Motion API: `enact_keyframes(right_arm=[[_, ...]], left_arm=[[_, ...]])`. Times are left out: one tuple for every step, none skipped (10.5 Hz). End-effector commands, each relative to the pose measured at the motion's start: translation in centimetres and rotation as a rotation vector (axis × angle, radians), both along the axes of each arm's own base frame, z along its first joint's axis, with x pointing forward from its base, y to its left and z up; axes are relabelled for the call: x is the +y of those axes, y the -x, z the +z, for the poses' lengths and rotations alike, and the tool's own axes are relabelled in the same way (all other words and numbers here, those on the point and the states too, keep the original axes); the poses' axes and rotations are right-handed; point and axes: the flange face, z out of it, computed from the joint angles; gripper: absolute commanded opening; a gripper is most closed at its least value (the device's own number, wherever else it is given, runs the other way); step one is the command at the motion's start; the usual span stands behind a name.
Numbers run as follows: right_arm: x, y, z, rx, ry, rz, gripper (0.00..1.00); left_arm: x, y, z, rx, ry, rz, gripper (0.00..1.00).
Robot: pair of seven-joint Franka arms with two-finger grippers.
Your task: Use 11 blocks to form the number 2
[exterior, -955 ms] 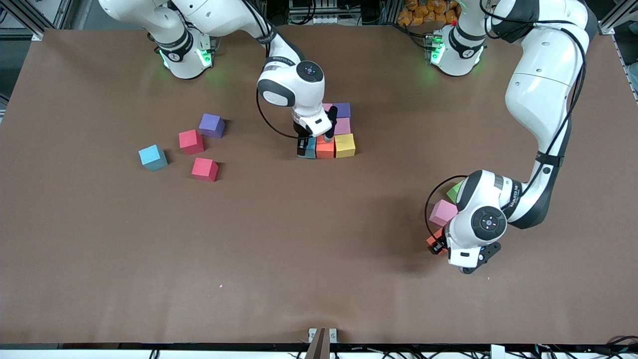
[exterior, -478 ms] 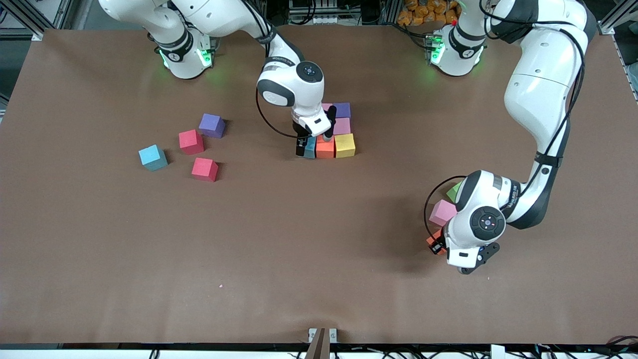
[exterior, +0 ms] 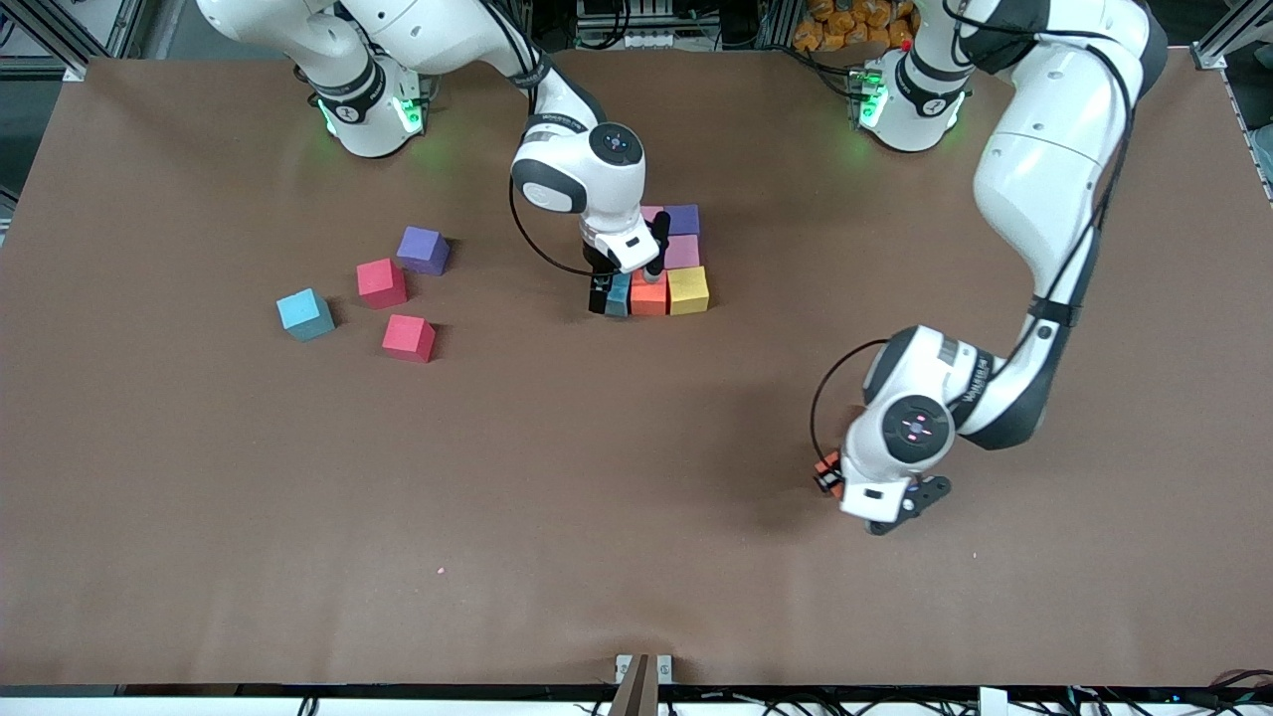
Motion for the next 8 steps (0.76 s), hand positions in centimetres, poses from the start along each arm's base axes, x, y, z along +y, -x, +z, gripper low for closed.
enact_keyframes(right_arm=[[-0.5, -0.5, 3.0, -0.030, -0.015, -0.006, 1.00], [-0.9, -1.0, 4.2, -0.040, -0.002, -0.022, 1.00], [-1.0, -1.0, 5.9, -0.049, 0.007, -0.035, 1.00], [-1.3, -1.0, 7.7, -0.043, 0.013, -0.064, 1.00], [-2.3, -1.5, 9.5, -0.040, 0.039, -0.099, 1.00], [-4.0, -2.0, 11.3, -0.040, 0.097, -0.143, 1.00], [-6.3, -3.3, 13.2, -0.045, 0.147, -0.201, 1.00], [-8.9, -5.4, 14.9, -0.049, 0.157, -0.264, 1.00]], left_arm=[[-3.6, 1.8, 3.0, 0.014, -0.011, -0.047, 0.41], [-5.7, 2.9, 3.1, 0.025, -0.017, -0.079, 0.41], [-8.1, 3.9, 3.9, 0.013, -0.015, -0.116, 0.41], [-11.1, 5.5, 3.9, 0.011, -0.016, -0.160, 0.42], [-13.6, 6.9, 4.0, 0.007, -0.019, -0.200, 0.42], [-15.1, 7.8, 3.8, 0.009, -0.016, -0.223, 0.45], [-16.8, 8.5, 4.4, -0.003, -0.006, -0.246, 0.45], [-19.6, 10.1, 4.8, -0.015, 0.003, -0.287, 0.45]])
